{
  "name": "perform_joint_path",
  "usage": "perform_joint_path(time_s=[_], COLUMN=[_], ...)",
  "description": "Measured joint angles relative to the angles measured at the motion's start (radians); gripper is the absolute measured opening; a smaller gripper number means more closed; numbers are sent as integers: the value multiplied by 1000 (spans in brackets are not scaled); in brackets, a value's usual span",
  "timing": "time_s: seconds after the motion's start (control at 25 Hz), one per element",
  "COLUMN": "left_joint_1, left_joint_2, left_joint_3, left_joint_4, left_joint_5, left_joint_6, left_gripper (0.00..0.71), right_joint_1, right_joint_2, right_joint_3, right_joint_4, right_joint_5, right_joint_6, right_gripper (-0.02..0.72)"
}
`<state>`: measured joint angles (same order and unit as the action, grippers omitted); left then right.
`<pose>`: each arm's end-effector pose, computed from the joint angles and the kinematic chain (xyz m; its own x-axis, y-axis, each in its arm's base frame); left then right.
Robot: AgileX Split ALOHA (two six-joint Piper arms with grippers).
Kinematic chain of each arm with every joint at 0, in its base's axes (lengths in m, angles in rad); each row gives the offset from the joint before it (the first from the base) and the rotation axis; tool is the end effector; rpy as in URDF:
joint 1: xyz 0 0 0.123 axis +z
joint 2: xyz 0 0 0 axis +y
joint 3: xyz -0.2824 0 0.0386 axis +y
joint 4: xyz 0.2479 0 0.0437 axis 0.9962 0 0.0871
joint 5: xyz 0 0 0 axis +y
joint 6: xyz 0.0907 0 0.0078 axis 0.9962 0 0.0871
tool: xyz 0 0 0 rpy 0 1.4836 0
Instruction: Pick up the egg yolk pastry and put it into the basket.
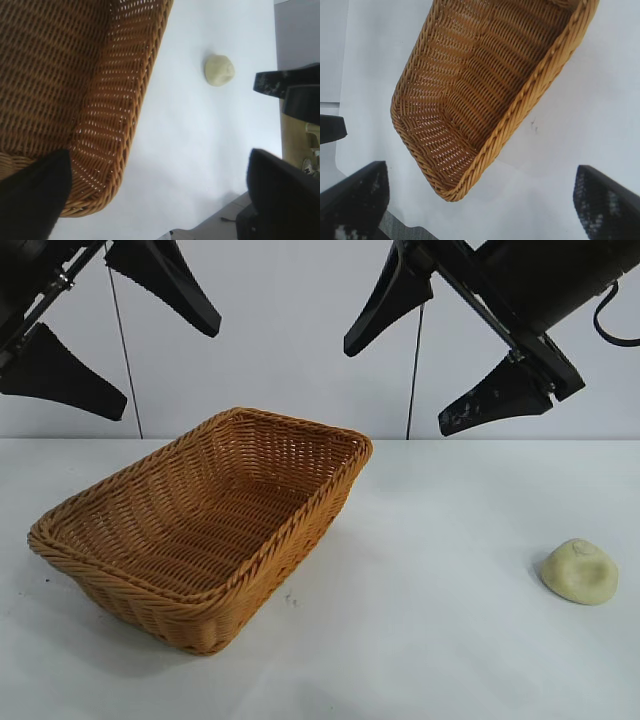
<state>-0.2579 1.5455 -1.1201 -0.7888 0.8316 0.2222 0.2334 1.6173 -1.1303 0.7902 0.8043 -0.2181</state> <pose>0.2946 -0.1271 0.2787 -0.9356 -0.0748 -0.3452 0.1623 0.7770 -0.6082 0.3115 0.1220 0.2588 -0.9450 0.1134 -0.3068 -0.1006 0.7919 0.6023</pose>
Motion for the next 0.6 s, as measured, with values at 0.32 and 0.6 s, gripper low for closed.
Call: perform_joint_path(time_s=[0.32,0.6], left_joint_1=[0,0], left_joint_2=[0,0], left_joint_3=[0,0], left_joint_4=[0,0], left_joint_5=[0,0], left_joint_6=[0,0], left_gripper=[696,696], right_joint_1=[0,0], right_joint_2=[0,0], right_joint_3=[0,0], right_joint_4=[0,0], right_joint_5=[-8,-12], right_joint_6=[0,0], right_gripper=[694,694])
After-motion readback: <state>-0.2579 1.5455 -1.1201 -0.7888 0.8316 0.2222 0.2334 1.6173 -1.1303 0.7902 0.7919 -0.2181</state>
